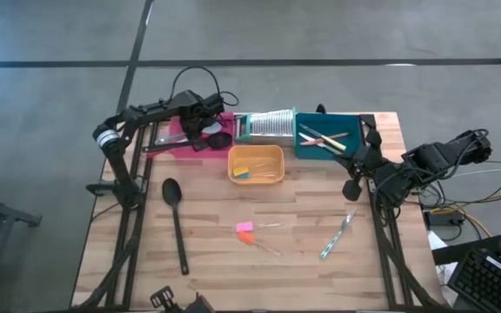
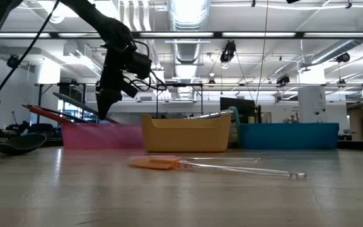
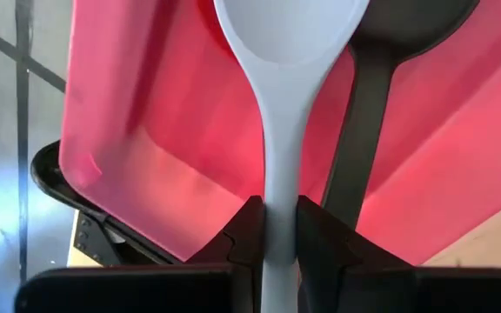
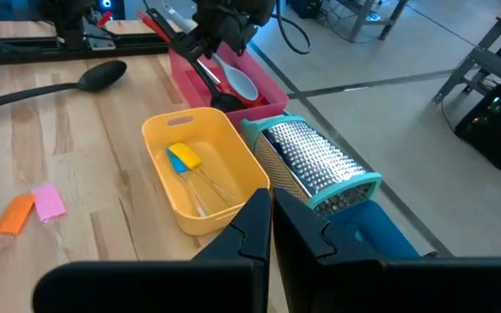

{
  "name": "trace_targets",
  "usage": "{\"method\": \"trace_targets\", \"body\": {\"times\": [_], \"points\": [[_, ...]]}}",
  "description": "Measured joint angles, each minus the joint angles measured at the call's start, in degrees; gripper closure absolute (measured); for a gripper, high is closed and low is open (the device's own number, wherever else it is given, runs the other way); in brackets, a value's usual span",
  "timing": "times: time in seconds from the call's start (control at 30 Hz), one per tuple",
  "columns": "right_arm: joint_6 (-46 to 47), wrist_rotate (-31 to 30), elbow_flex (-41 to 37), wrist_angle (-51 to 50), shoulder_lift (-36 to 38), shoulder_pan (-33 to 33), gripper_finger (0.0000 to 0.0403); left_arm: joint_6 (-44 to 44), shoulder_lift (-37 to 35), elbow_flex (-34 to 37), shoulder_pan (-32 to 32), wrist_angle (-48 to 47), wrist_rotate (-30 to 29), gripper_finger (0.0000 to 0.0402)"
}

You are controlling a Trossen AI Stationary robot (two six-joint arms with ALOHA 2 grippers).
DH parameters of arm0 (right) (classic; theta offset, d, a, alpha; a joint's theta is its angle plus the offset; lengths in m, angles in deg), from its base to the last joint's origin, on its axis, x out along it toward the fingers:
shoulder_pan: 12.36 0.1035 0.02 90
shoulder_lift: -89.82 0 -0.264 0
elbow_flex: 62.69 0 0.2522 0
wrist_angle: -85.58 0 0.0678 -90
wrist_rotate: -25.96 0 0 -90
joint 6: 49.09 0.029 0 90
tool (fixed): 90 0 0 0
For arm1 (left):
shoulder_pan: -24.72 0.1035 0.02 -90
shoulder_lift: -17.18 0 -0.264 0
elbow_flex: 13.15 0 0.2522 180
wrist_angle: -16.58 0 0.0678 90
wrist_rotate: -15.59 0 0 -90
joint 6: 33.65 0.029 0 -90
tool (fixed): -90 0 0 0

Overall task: Pick & Place Kitchen Items
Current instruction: Put the gray spoon into the pink bin, then put the orange spatula into the yellow bin

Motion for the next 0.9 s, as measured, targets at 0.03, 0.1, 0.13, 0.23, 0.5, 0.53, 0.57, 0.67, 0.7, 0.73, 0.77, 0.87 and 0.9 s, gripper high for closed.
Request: {"method": "trace_targets", "body": {"times": [0.03,0.1,0.13,0.23,0.5,0.53,0.57,0.67,0.7,0.73,0.77,0.87,0.9], "points": [[0.0,0.0,0.0,0.0,0.0,0.0,0.0394,0.0,0.22,0.0,0.0,0.1,0.06,0.0354],[0.0,0.0,-0.02,0.0,0.0,0.0,0.0394,-0.02,0.75,0.0,0.0,0.5,0.7,0.0354],[0.0,0.0,0.0,0.0,0.0,0.0,0.0394,0.0,1.0,0.0,0.0,0.64,1.68,0.0354],[0.01,0.0,-0.05,0.03,0.0,0.0,0.0394,0.0,2.08,0.0,0.0,1.32,2.75,0.0354],[0.02,0.0,-0.35,-0.05,-0.01,0.0,0.0394,0.46,5.14,0.0,0.0,1.17,3.01,0.0354],[0.02,0.0,-0.35,-0.02,0.0,0.0,0.0394,0.46,5.27,0.0,-0.02,1.15,2.99,0.0353],[0.01,0.0,-0.35,-0.05,-0.02,0.0,0.0394,0.46,5.36,0.0,-0.04,1.15,2.97,0.0348],[0.02,0.0,-0.37,-0.05,-0.01,0.0,0.0394,0.41,5.55,0.0,-0.04,1.33,2.98,0.0317],[0.02,0.0,-0.37,-0.05,0.0,0.0,0.0394,0.42,5.56,0.0,-0.03,1.35,2.97,0.0305],[0.02,0.0,-0.37,-0.05,0.0,0.0,0.0394,0.41,5.51,0.0,-0.01,1.28,2.97,0.0293],[0.02,0.0,-0.37,-0.05,0.0,0.0,0.0394,0.41,5.4,0.0,0.0,1.08,2.97,0.0283],[0.02,0.0,-0.37,-0.07,0.0,0.0,0.0394,0.48,4.92,0.01,-0.04,-0.02,3.21,0.0259],[0.02,0.0,-0.37,-0.07,0.0,0.0,0.0394,0.48,4.75,0.0,-0.04,-0.74,3.22,0.0253]]}}
